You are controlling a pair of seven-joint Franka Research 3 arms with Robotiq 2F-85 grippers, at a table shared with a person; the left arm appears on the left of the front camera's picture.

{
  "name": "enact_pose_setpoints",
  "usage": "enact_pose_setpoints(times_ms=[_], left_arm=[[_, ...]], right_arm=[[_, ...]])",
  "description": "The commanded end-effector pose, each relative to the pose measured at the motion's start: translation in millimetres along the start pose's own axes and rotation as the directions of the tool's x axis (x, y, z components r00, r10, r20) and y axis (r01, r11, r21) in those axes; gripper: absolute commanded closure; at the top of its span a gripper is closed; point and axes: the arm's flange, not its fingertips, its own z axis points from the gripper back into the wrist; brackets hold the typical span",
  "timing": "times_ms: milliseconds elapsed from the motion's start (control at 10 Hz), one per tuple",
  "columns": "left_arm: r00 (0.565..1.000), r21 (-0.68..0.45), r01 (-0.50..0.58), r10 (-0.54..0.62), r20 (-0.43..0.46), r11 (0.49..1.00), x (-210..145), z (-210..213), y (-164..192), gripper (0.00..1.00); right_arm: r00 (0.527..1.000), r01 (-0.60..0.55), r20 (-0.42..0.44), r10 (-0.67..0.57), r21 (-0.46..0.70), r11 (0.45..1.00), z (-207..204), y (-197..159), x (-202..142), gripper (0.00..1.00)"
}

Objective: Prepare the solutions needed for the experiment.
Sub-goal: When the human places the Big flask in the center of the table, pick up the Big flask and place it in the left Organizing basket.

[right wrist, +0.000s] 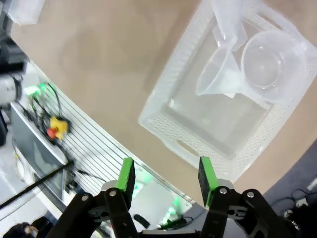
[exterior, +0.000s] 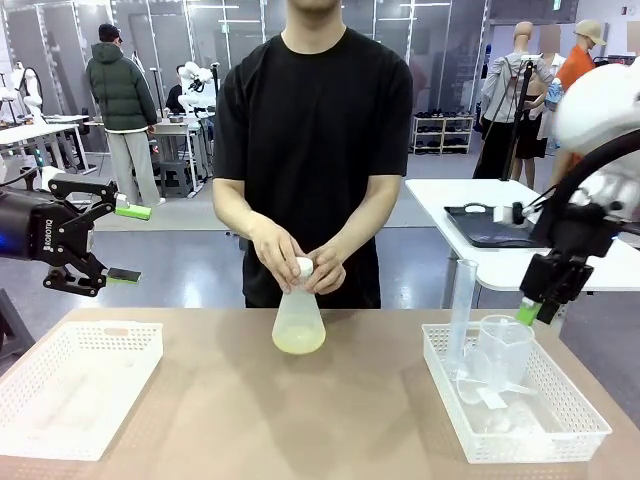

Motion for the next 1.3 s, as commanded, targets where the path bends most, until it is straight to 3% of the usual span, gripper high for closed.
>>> enact_pose_setpoints(times_ms=[0,100,200,300,500,600,800,1000,1200], left_arm=[[1.000,-0.028,-0.013,0.013,-0.001,1.000,-1,-3,-2,0.00],[1.000,-0.028,-0.013,0.013,-0.001,1.000,-1,-3,-2,0.00],[1.000,-0.028,-0.013,0.013,-0.001,1.000,-1,-3,-2,0.00],[1.000,-0.028,-0.013,0.013,-0.001,1.000,-1,-3,-2,0.00],[1.000,-0.028,-0.013,0.013,-0.001,1.000,-1,-3,-2,0.00],[1.000,-0.028,-0.013,0.013,-0.001,1.000,-1,-3,-2,0.00],[1.000,-0.028,-0.013,0.013,-0.001,1.000,-1,-3,-2,0.00],[1.000,-0.028,-0.013,0.013,-0.001,1.000,-1,-3,-2,0.00],[1.000,-0.028,-0.013,0.013,-0.001,1.000,-1,-3,-2,0.00]], right_arm=[[0.977,0.112,0.165,-0.138,0.156,0.981,5,4,-35,0.34],[0.963,0.148,0.175,-0.205,0.293,0.944,7,3,-45,0.34],[0.947,0.179,0.159,-0.278,0.458,0.871,8,3,-52,0.34],[0.947,0.217,0.068,-0.315,0.588,0.779,10,5,-57,0.34],[0.881,0.368,-0.057,-0.470,0.706,0.605,12,10,-62,0.34],[0.850,0.376,-0.043,-0.525,0.747,0.548,8,11,-66,0.34],[0.803,0.418,-0.112,-0.586,0.807,0.417,0,16,-74,0.34],[0.780,0.408,-0.093,-0.619,0.826,0.389,-10,22,-78,0.34],[0.828,0.347,-0.066,-0.558,0.841,0.416,-16,27,-76,0.34]])
